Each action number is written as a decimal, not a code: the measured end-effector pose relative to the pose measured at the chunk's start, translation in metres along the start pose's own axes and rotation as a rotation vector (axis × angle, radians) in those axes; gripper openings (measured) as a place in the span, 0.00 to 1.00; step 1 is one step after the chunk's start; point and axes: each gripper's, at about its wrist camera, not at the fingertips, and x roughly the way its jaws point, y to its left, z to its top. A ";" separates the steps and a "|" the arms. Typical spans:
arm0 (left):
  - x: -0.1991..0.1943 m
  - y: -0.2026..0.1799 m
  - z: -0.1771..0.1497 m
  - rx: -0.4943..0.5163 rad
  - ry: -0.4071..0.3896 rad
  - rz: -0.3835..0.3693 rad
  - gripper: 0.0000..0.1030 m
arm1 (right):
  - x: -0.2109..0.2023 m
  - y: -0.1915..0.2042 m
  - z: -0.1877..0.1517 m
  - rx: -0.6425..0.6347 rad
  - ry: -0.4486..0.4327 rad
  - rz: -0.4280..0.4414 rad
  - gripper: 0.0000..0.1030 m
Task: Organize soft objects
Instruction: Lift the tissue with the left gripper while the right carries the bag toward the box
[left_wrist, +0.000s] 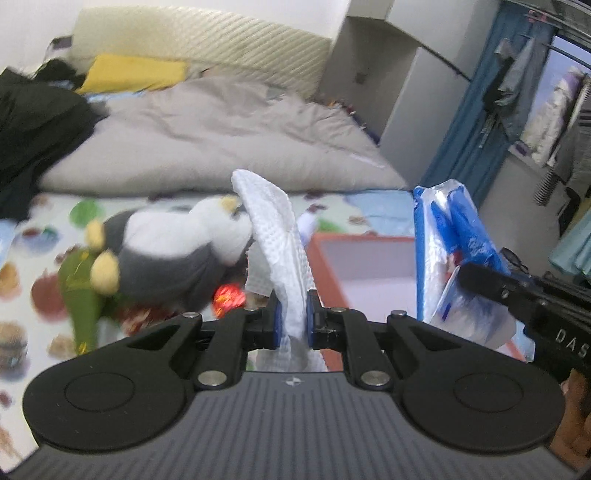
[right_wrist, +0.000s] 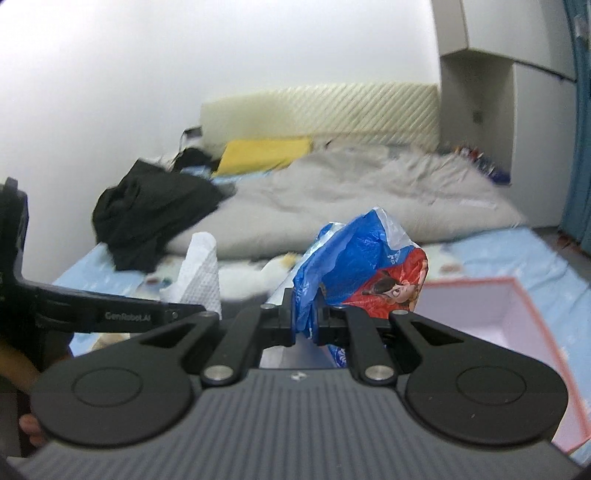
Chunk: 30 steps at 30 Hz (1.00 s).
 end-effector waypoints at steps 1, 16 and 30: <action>0.003 -0.006 0.006 0.014 -0.003 -0.007 0.15 | -0.002 -0.005 0.004 -0.002 -0.010 -0.014 0.11; 0.125 -0.130 0.016 0.188 0.123 -0.158 0.15 | 0.019 -0.130 -0.003 0.029 0.139 -0.282 0.12; 0.220 -0.157 -0.029 0.252 0.331 -0.138 0.15 | 0.061 -0.167 -0.082 0.137 0.357 -0.290 0.13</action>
